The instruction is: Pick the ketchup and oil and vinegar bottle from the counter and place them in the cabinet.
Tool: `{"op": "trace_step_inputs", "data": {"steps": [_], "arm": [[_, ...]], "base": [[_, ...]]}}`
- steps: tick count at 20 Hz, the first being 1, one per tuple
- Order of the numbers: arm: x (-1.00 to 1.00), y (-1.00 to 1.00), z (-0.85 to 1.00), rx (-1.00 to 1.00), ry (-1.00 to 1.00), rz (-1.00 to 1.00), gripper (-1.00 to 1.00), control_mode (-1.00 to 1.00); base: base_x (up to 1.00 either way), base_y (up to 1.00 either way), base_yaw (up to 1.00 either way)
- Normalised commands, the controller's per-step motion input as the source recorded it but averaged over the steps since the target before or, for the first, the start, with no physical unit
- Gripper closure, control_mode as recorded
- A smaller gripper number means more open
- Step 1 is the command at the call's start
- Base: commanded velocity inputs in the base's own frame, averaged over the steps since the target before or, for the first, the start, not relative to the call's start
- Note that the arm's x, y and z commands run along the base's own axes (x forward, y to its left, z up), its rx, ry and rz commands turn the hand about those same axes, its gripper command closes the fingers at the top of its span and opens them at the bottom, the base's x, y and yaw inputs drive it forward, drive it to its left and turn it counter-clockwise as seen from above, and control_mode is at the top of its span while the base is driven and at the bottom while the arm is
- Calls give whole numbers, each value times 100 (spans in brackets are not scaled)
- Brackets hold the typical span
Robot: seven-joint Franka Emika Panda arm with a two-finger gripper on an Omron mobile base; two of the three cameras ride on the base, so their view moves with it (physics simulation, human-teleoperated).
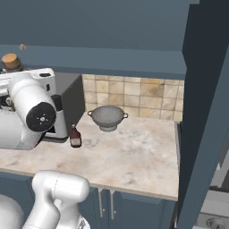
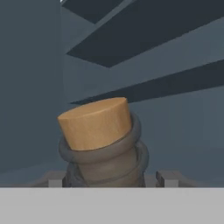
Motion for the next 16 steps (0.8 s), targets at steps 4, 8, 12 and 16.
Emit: {"op": "trace_step_inputs", "data": {"steps": [4,8,12,16], "arm": [[-2,-1,34,-2,-7,-27,100,-100],[1,0,22,0,-1,-28,100,-100],[0,0,2,0,-1,-4,100,-100],[1,1,25,3,-2,-6,100,-100]], "base": [[0,0,0],[0,0,0],[0,0,0],[0,0,0]]}}
